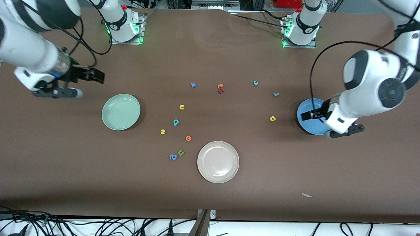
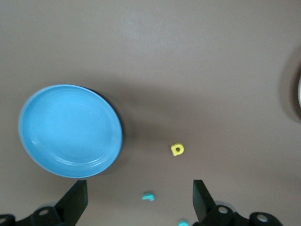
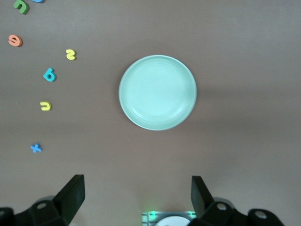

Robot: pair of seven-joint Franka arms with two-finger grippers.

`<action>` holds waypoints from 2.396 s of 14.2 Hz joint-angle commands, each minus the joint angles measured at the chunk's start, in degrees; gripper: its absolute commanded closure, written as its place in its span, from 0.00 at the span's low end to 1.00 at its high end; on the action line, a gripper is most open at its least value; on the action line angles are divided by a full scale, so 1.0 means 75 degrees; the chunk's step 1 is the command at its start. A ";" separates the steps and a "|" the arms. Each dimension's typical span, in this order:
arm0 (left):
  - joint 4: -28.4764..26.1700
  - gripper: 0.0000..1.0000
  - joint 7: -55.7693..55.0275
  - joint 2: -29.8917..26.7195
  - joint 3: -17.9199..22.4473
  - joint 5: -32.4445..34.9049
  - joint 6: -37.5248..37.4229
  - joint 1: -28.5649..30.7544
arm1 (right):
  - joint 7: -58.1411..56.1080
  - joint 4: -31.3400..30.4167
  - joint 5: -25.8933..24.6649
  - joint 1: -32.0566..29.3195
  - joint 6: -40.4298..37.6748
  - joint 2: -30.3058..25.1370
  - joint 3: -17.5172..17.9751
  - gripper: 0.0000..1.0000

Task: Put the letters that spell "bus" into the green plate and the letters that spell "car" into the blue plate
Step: 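Move the right gripper to the yellow 2 while the left gripper reaches the yellow d, then grasp the yellow letters with both grippers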

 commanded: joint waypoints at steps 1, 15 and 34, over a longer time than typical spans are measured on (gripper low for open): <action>-0.0611 0.01 -0.1140 0.0126 0.0048 0.0205 0.0805 -0.0353 | 0.0811 0.0083 -0.0017 0.0489 0.0822 0.0830 -0.0042 0.00; -0.1583 0.05 -0.4215 0.1803 0.0036 0.0218 0.3360 -0.1127 | 0.2805 0.0072 0.0007 0.1487 0.5513 0.4079 -0.0054 0.43; -0.2746 0.21 -0.3781 0.1333 -0.1077 0.0101 0.4640 -0.0061 | 0.2724 0.0060 -0.0169 0.1686 0.6464 0.4842 -0.0066 0.68</action>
